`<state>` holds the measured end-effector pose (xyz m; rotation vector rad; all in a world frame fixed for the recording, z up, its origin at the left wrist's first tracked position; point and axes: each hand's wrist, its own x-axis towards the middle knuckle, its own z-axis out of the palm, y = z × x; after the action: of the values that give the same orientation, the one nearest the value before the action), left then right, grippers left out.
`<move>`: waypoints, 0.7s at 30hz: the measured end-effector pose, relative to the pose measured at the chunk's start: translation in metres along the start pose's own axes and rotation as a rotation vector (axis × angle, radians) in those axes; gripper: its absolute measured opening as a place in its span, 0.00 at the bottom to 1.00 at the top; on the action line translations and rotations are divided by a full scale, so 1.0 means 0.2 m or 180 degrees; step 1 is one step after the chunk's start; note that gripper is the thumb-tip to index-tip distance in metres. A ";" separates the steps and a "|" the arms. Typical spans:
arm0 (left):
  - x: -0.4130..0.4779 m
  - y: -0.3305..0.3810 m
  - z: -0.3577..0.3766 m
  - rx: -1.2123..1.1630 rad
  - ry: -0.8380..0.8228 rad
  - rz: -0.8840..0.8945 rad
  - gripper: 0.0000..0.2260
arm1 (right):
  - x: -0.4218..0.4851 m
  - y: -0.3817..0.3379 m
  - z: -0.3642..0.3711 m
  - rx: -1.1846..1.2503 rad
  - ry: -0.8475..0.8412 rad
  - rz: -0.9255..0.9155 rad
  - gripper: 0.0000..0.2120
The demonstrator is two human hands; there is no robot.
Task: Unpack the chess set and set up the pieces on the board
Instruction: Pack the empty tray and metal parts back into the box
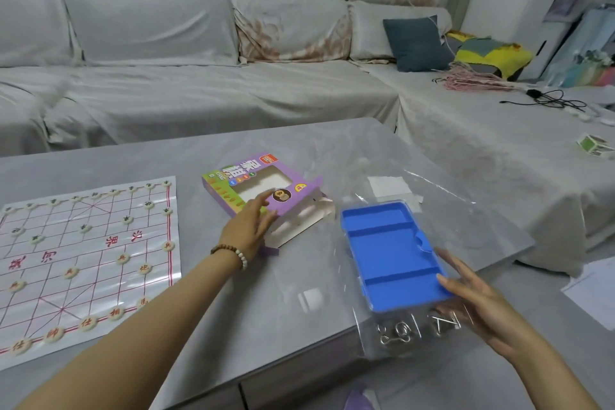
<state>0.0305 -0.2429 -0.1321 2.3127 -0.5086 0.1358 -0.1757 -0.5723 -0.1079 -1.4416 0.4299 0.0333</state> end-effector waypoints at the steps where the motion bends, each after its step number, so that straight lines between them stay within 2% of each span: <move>1: 0.01 0.00 -0.01 -0.0076 0.0020 -0.0032 0.19 | 0.00 0.00 0.01 -0.0010 -0.0042 0.0018 0.25; 5: 0.03 -0.03 -0.02 0.0019 0.0187 0.0385 0.14 | 0.01 0.01 0.08 -0.0145 -0.0285 0.0125 0.37; 8: 0.04 -0.07 0.00 0.0352 0.0244 0.0635 0.15 | 0.04 0.01 0.13 -0.0188 -0.0284 -0.0017 0.28; 13: 0.05 -0.04 -0.03 0.0585 0.0180 0.0681 0.13 | 0.05 0.01 0.19 -0.0309 -0.0334 -0.0015 0.27; 17: 0.05 -0.08 -0.03 0.1055 -0.0232 0.0226 0.20 | 0.07 0.01 0.23 -0.0376 -0.0483 0.0054 0.27; 21: 0.01 -0.16 -0.01 0.1124 -0.0543 0.0157 0.33 | 0.10 0.02 0.27 -0.0567 -0.0717 0.0202 0.27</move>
<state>0.0452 -0.2228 -0.1513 2.6725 -0.6726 0.0549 -0.1446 -0.5247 -0.1135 -1.5782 0.2926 0.2886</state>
